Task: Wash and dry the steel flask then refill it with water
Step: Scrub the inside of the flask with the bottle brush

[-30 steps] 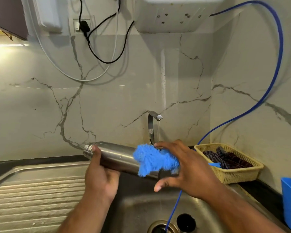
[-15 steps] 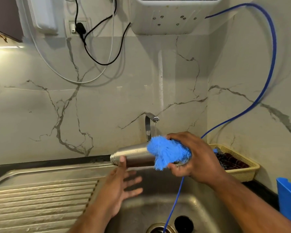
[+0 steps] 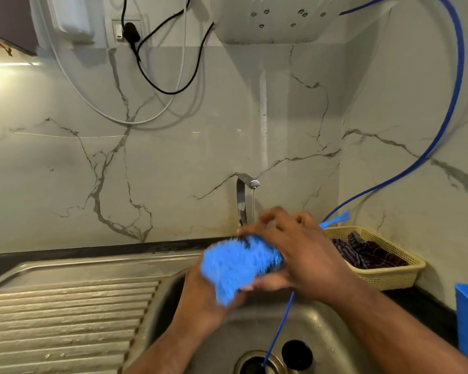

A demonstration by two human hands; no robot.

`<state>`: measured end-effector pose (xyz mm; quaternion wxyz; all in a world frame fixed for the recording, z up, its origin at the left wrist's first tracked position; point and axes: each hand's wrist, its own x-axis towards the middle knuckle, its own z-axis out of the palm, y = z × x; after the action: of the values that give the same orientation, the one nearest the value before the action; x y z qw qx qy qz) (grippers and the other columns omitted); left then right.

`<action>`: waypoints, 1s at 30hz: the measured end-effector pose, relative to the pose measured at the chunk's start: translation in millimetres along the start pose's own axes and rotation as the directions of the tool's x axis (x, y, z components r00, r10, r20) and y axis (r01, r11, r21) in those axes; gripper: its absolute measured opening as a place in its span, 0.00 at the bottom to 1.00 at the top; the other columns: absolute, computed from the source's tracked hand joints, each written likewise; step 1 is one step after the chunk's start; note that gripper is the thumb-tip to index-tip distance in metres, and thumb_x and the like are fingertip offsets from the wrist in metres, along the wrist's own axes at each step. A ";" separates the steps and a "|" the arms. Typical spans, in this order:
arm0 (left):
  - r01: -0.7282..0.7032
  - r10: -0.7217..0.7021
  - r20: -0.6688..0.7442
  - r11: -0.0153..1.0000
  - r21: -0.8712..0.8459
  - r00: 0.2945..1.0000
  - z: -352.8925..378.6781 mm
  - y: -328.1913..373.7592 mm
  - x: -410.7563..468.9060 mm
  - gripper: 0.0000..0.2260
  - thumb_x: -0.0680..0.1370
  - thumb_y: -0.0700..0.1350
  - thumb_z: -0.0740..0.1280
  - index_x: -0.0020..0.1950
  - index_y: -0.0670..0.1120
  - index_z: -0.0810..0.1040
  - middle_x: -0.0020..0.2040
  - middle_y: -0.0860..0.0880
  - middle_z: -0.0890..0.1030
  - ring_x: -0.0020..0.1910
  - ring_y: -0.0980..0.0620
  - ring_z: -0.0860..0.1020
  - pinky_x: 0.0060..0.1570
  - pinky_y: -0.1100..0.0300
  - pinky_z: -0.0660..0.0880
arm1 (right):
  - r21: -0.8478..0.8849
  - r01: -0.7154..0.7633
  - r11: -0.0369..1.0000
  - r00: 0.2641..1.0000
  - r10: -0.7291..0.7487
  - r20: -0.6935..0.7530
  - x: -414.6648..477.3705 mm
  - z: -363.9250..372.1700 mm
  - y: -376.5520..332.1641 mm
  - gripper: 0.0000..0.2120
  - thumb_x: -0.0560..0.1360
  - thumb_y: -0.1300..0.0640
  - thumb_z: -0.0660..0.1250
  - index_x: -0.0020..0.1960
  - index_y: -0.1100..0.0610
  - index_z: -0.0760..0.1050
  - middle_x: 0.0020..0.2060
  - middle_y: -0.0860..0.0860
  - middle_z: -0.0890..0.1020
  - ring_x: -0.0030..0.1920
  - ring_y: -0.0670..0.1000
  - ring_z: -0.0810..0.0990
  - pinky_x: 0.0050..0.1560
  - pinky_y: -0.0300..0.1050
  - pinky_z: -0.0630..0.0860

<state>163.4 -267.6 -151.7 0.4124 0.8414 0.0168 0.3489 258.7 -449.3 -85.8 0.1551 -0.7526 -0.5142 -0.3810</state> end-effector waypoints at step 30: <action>-0.001 0.006 -0.118 0.999 0.041 0.993 -10.8 -14.3 14.6 0.29 0.62 0.47 0.83 0.60 0.57 0.77 0.48 0.62 0.84 0.48 0.65 0.81 0.42 0.74 0.75 | -0.049 -0.347 0.936 0.938 0.348 -0.006 -10.0 -7.9 -4.4 0.32 0.74 0.22 0.43 0.63 0.35 0.75 0.50 0.36 0.81 0.43 0.39 0.73 0.54 0.51 0.59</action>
<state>171.7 -246.2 -148.9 0.3928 0.8275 0.0469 0.3983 249.8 -458.9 -88.7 0.2005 -0.8357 -0.3638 -0.3592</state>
